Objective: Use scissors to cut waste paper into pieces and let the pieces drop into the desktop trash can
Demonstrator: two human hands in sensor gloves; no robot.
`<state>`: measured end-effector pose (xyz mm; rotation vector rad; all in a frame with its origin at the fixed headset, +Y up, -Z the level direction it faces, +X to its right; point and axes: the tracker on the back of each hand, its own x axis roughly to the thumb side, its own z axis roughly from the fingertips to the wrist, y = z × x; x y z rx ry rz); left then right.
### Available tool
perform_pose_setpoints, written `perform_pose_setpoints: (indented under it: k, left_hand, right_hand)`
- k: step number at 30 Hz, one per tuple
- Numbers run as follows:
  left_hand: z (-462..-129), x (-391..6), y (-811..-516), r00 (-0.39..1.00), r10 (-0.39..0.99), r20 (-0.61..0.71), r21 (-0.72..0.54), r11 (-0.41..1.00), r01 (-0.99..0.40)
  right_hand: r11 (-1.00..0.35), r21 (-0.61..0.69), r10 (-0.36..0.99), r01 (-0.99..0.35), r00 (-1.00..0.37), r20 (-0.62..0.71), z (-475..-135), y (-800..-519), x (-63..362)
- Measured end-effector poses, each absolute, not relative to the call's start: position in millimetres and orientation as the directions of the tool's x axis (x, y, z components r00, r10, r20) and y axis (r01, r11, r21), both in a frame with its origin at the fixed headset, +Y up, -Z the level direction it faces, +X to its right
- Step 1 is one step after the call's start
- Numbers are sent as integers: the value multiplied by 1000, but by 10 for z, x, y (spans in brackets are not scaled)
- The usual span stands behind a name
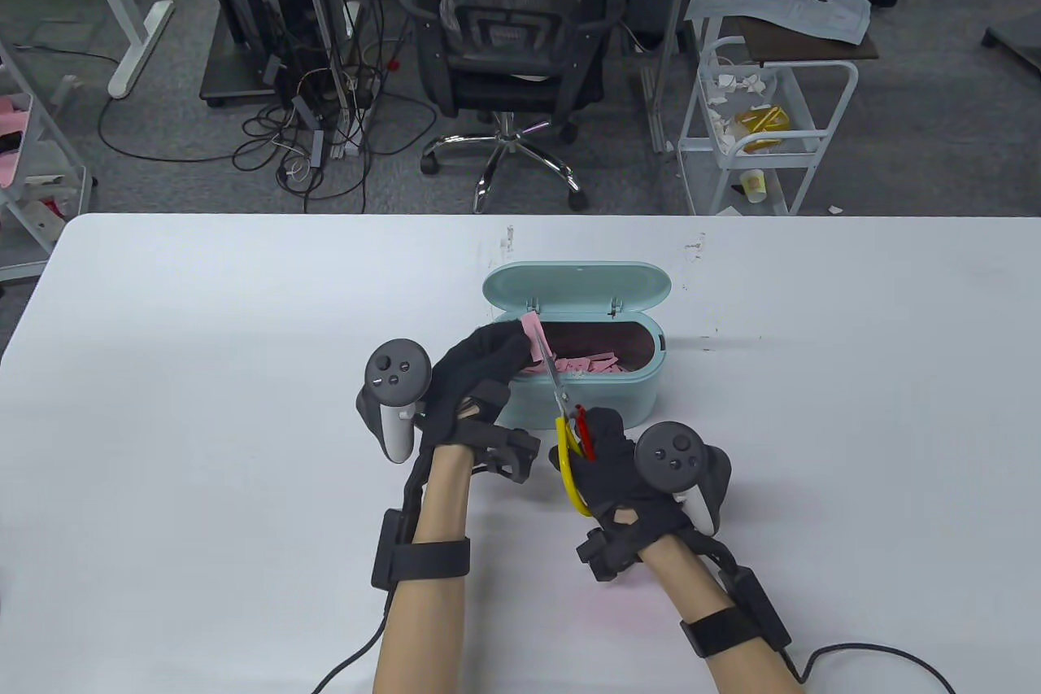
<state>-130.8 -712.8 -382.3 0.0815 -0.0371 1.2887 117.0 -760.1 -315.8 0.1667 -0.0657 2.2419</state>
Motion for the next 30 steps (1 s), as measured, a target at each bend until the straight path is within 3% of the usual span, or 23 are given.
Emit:
perform_pose_setpoints:
  k: [12,25,30]
  left_hand:
    - [-3819,-1303,-7122,292,953,83,37,290,-956]
    - [-3820,-1301,-7119,294,952,82,37,292,-956]
    - [-3821,-1301,-7117,294,952,82,37,292,-956]
  right_hand:
    - [-595,91,802,-799,-580,142,-3203,-7534,1121]
    - [-579,41,809,-815,-567,152,-3246,-7506,1116]
    - [-536,94,842,-839,-523,132,-3258,-7514,1105]
